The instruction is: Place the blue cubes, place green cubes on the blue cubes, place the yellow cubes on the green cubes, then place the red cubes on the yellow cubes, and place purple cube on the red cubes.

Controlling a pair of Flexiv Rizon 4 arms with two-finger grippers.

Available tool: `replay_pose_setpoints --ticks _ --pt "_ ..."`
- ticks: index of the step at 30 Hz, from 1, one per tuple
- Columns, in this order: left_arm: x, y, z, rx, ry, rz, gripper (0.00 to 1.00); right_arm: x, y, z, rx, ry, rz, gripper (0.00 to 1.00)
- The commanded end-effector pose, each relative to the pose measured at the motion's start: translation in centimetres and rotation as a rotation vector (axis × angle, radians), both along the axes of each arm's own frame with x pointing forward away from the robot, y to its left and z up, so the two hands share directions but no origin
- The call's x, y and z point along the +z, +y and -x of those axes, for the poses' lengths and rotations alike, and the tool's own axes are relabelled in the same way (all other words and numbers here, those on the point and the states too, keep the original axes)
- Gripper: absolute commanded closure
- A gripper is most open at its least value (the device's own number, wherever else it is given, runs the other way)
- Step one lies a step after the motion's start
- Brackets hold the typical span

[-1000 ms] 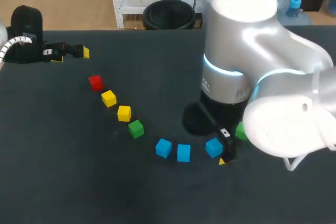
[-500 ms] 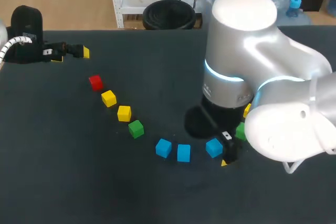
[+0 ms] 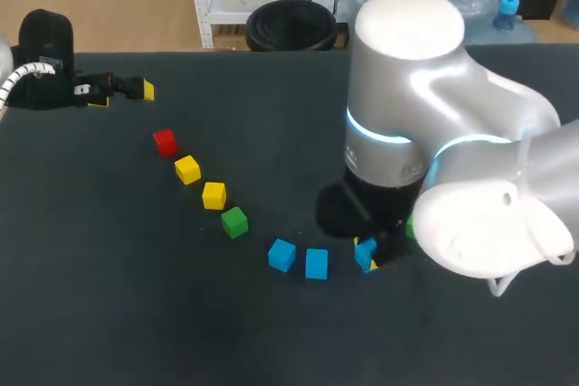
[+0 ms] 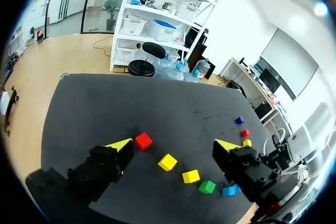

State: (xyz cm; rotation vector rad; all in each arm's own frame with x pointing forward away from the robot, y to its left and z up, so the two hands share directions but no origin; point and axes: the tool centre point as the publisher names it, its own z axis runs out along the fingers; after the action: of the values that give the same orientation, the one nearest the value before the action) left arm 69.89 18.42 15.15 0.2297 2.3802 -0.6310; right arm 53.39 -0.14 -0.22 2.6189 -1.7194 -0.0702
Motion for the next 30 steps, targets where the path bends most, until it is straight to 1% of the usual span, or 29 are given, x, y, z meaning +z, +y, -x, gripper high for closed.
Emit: replay_pose_setpoints --ticks 1,5,8,11,14,16,20,22,24,28,30 --pt "-0.1 0.1 0.0 -0.003 -0.004 0.005 0.00 0.2 -0.1 -0.1 -0.030 0.022 -0.009 1.00" --pt "-0.1 0.1 0.0 -0.003 -0.004 0.005 0.00 0.8 -0.1 -0.3 -0.065 0.055 -0.021 1.00" --pt "-0.1 0.1 0.0 -0.003 -0.004 0.005 0.00 1.3 -0.1 -0.7 -0.101 0.066 -0.033 1.00" --pt "-0.1 0.1 0.0 -0.003 -0.004 0.005 0.00 2.0 0.2 -1.3 -0.138 0.073 -0.018 1.00" --pt "-0.1 0.1 0.0 -0.003 -0.004 0.005 0.00 2.6 0.8 -2.3 -0.175 0.101 0.003 1.00" --pt "-0.1 0.1 0.0 -0.003 -0.004 0.005 0.00 3.4 1.6 -3.0 -0.170 0.092 -0.022 1.00" --pt "-0.1 0.1 0.0 -0.003 -0.004 0.005 0.00 4.4 3.1 -4.7 -0.210 0.059 -0.010 1.00" --pt "-0.1 0.1 0.0 -0.003 -0.004 0.005 0.00 4.3 3.7 -5.6 -0.236 0.055 0.004 1.00" --pt "-0.1 0.1 0.0 -0.003 -0.004 0.005 0.00 4.2 3.8 -6.4 -0.267 0.066 0.012 1.00" --pt "-0.1 0.1 0.0 -0.003 -0.004 0.005 0.00 4.1 4.0 -7.2 -0.335 0.065 0.032 1.00" --pt "-0.1 0.1 0.0 -0.003 -0.004 0.005 0.00 3.7 4.0 -7.5 -0.368 0.076 0.040 1.00"
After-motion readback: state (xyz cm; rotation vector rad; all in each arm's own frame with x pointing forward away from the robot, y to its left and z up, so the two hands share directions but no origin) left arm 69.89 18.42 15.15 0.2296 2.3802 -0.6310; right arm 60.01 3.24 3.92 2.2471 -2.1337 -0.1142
